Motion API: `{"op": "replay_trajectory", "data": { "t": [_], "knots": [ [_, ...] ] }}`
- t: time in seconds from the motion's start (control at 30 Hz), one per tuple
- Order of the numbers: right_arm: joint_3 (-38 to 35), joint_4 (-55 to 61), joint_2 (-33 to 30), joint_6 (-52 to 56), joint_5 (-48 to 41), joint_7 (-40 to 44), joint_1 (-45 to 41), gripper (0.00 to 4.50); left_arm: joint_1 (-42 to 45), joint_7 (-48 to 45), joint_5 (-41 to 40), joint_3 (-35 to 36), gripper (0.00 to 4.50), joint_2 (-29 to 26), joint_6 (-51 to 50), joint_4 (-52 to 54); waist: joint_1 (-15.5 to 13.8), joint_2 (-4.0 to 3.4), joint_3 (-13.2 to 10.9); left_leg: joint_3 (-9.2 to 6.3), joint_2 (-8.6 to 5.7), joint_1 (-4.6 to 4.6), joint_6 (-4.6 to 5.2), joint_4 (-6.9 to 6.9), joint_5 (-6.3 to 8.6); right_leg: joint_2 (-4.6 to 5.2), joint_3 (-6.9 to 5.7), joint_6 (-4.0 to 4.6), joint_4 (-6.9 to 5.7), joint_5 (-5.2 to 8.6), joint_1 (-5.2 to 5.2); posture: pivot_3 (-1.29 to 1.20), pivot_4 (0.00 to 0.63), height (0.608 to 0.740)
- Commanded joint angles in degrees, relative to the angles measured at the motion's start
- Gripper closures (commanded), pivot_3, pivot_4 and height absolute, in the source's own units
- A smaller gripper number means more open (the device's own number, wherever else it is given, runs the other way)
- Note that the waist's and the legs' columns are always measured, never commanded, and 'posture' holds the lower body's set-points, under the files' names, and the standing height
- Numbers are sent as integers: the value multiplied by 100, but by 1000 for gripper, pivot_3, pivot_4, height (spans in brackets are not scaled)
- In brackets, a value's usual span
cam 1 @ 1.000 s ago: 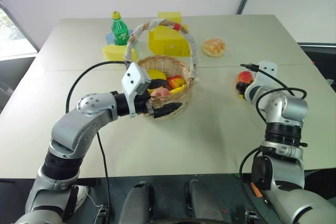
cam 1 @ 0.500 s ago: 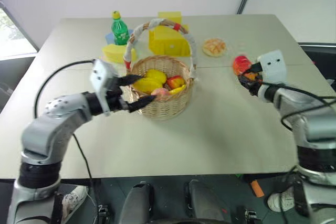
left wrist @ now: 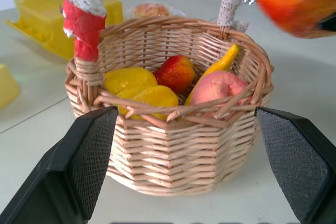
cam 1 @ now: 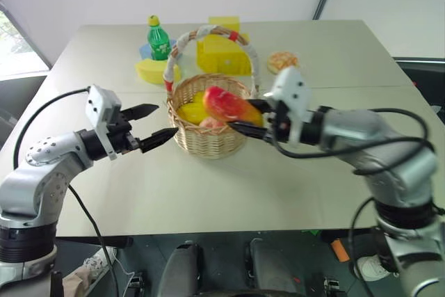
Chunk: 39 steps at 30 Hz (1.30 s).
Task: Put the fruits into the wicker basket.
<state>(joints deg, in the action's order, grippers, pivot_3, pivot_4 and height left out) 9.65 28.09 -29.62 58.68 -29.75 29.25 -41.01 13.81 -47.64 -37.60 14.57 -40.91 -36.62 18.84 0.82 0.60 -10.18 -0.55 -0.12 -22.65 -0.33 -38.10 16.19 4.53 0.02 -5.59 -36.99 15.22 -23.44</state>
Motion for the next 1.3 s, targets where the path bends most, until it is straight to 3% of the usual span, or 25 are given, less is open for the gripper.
{"op": "replay_trajectory", "data": {
  "t": [0.03,0.13,0.27,0.33,0.47,0.6,0.7,0.77,1.03,1.2,1.3],
  "knots": [
    [189,-721,493,-4,473,-536,-500,2711,-58,141,-111,119,0,64,96,388,-7,0,0,0,-4,-2,0,0,0,4,0,0,1,0,-1,0,150,740],
    [198,-1025,754,-123,561,-531,-643,2711,-111,257,-173,101,0,152,65,567,-19,0,0,0,-8,-13,-1,0,0,11,-1,0,2,-1,-9,0,150,740],
    [102,-978,821,-285,607,-446,-672,766,-105,417,-253,91,0,286,29,709,-6,0,0,0,-11,-31,0,0,1,13,-2,-1,2,-1,-25,0,150,740],
    [28,-829,798,-262,559,-409,-644,62,-99,446,-282,76,0,290,11,718,0,0,0,0,-10,-42,-1,-1,0,11,-2,-1,0,-2,-36,0,150,740],
    [-267,-112,450,-314,260,-26,-275,62,-80,456,-327,2,0,298,9,705,-3,0,0,0,-10,-67,-5,-2,-3,7,-2,-2,-12,-2,-70,0,150,740],
    [-1277,895,-154,-342,-542,606,752,62,30,405,-332,-121,0,309,17,606,-43,2,1,-3,-11,-75,-2,-2,-1,8,-5,-2,-8,-2,-71,0,150,740],
    [-2001,942,-495,-205,-727,523,1441,62,160,338,-342,-234,0,350,30,488,-29,3,2,0,-14,-74,3,-7,2,11,-6,-3,0,-3,-61,0,150,740],
    [-2034,787,-586,-364,-543,398,1665,62,236,328,-323,-322,0,399,45,437,16,3,2,5,-13,-70,3,-11,2,9,-3,-4,-3,-3,-60,0,150,740],
    [-1530,-747,817,-1477,147,-570,992,62,523,327,-288,-530,0,740,173,407,32,2,2,8,14,-47,-7,-9,-5,-51,14,2,-22,-2,-60,0,150,740],
    [-1337,-1512,1212,-2164,566,-729,782,62,492,406,-280,-528,0,745,180,488,-8,2,2,9,16,-60,-9,-9,-6,-39,17,2,-21,-3,-69,0,150,740],
    [-1397,-1546,1263,-2275,484,-645,802,871,387,457,-304,-467,0,710,179,582,-11,2,2,10,8,-69,-9,-9,-6,-26,16,2,-21,-3,-76,0,150,740]
  ]
}}
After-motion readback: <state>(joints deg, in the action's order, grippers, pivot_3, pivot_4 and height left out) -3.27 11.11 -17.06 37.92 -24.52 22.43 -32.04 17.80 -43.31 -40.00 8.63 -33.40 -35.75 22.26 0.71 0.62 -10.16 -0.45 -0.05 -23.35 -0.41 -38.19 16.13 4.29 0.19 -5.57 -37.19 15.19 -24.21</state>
